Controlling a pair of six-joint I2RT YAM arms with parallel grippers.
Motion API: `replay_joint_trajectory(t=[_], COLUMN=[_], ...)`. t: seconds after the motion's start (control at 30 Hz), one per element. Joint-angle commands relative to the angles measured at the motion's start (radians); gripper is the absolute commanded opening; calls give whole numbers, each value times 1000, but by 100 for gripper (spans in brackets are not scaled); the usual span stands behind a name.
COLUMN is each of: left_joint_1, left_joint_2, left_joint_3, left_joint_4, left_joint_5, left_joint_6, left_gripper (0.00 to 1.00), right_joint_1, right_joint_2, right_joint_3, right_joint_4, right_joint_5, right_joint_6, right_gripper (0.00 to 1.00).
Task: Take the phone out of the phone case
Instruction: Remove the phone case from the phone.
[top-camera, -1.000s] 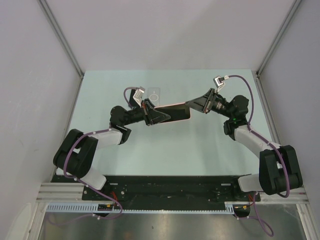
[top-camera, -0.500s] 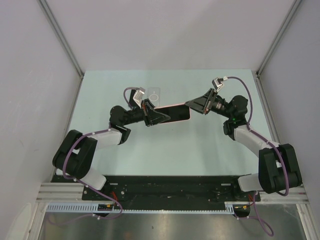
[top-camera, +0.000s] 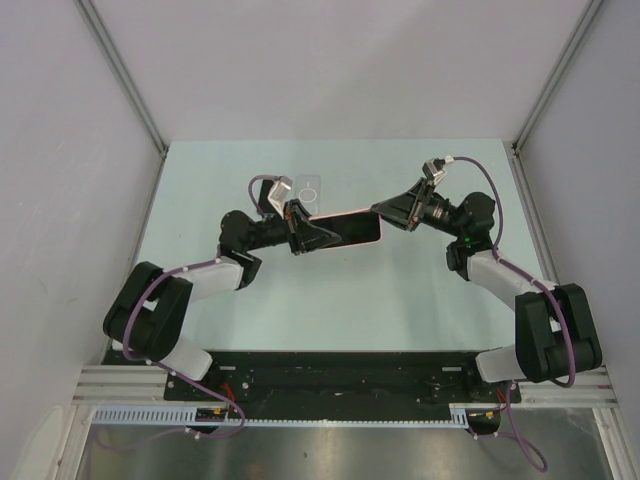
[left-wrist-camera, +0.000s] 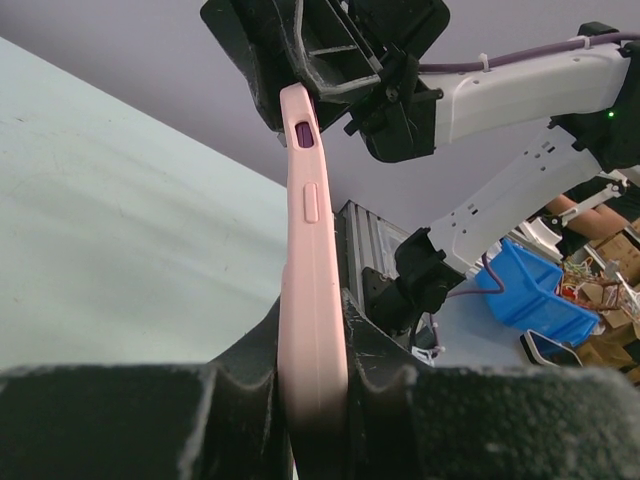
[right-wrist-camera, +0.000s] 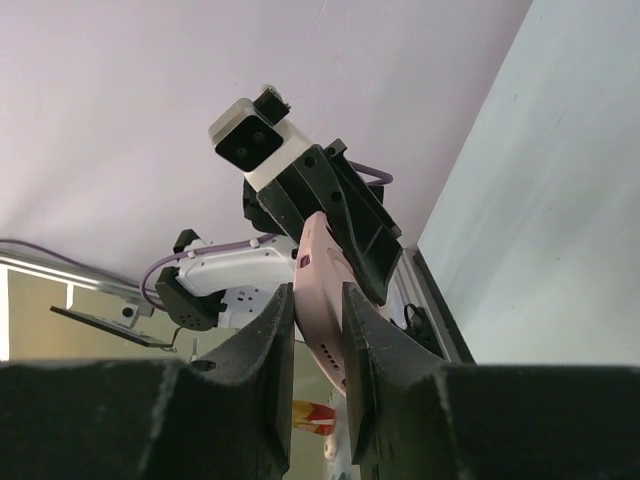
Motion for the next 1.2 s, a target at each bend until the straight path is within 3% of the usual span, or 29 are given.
replay_joint_trajectory(t=[0.0, 0.43, 0.7, 0.87, 1.03, 1.17], left_joint_1=[-117, -126, -117, -92, -56, -31], left_joint_2=[-72, -94, -80, -62, -42, -26], left_joint_3=[36, 33, 30, 35, 33, 30], left_joint_4=[466, 466, 466, 466, 466, 466], left_joint_5=[320, 343, 288, 215, 130, 89], left_joint_6=[59, 70, 50, 26, 7, -10], left_gripper=[1, 0, 0, 0, 0, 0], right_joint_1=[1, -4, -9, -44, -101, -140], right_joint_2=[24, 38, 2, -69, -109, -135], right_joint_3=[1, -1, -1, -1, -1, 13], right_joint_4=[-27, -30, -65, -103, -140, -255], right_joint_5=[129, 130, 158, 182, 166, 204], right_joint_6=[59, 62, -42, -223, -509, -668], right_gripper=[0, 0, 2, 10, 22, 36])
